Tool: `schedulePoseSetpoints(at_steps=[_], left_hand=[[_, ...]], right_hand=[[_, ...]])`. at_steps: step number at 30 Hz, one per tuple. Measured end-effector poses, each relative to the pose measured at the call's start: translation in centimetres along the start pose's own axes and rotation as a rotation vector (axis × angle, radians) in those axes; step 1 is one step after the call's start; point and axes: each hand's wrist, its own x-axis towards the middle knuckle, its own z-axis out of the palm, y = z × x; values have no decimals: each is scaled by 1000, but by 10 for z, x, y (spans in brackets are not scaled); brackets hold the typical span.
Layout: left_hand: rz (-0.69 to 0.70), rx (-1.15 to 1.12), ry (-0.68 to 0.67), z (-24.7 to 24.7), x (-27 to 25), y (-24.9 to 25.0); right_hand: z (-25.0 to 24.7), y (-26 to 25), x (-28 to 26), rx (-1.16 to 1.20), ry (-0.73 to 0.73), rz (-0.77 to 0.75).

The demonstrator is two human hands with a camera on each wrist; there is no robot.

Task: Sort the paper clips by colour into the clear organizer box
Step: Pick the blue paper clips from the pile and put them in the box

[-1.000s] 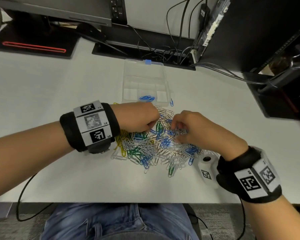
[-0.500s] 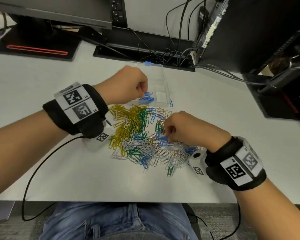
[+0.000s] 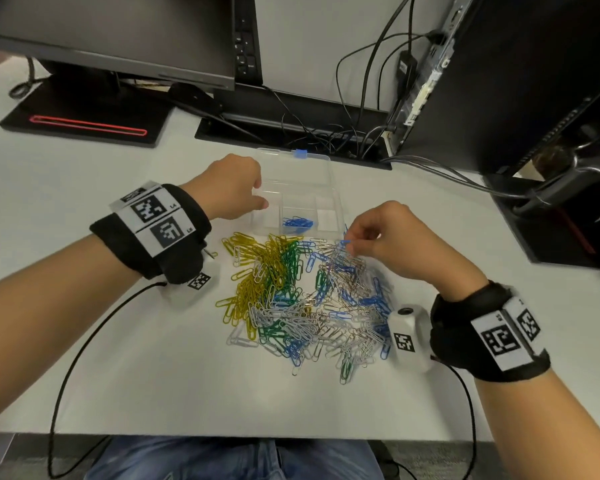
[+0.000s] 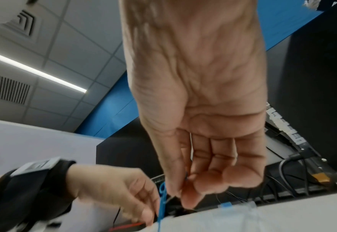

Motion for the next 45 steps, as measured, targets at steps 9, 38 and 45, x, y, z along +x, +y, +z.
schedulePoseSetpoints(at_steps=[9,38,45], left_hand=[[6,-141,14,-15,-13,0],[58,13,-84,-8,-29,13],[44,-43,-95,-2,-18,11]], right_hand=[[-1,-31,51,59,150,-83],[10,13,52,-454,-213,328],[5,21,52,-365,-270,319]])
